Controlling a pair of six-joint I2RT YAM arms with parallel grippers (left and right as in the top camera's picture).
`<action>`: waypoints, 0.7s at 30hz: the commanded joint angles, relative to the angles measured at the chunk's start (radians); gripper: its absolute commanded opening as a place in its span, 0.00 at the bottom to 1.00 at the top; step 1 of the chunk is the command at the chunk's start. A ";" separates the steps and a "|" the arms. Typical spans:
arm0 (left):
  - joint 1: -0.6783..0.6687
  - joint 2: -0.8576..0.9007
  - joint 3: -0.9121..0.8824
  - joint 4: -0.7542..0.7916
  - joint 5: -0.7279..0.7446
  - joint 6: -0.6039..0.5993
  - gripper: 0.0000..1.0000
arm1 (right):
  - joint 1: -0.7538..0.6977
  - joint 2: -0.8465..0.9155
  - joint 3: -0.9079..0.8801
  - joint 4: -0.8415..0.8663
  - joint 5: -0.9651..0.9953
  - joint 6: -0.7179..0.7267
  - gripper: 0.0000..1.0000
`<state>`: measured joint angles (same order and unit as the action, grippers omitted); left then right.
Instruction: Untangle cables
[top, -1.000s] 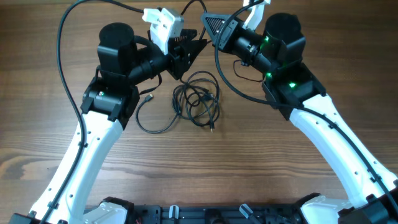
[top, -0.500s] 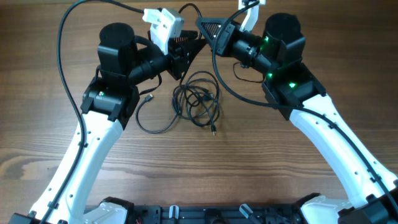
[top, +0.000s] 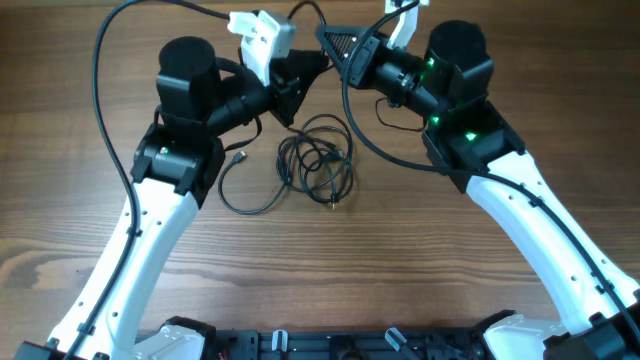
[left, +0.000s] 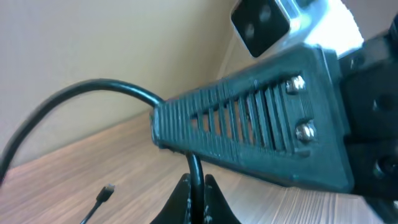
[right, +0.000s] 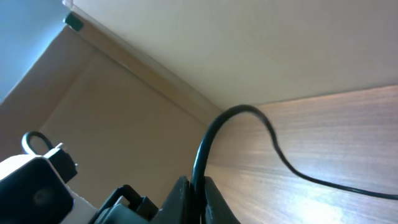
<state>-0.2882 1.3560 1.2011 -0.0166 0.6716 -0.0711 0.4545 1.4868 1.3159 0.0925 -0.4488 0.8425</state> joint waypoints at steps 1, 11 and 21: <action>0.004 -0.014 0.003 0.058 -0.006 -0.073 0.04 | -0.002 0.000 0.013 -0.002 0.011 -0.002 0.28; 0.004 -0.016 0.003 0.275 -0.006 -0.257 0.04 | -0.130 0.000 0.013 -0.066 -0.015 0.075 1.00; 0.005 -0.015 0.003 0.511 -0.019 -0.356 0.04 | -0.357 0.000 0.013 -0.378 -0.024 0.074 1.00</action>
<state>-0.2863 1.3533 1.1908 0.4850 0.6636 -0.3843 0.1413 1.4818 1.3304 -0.2531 -0.4816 0.9157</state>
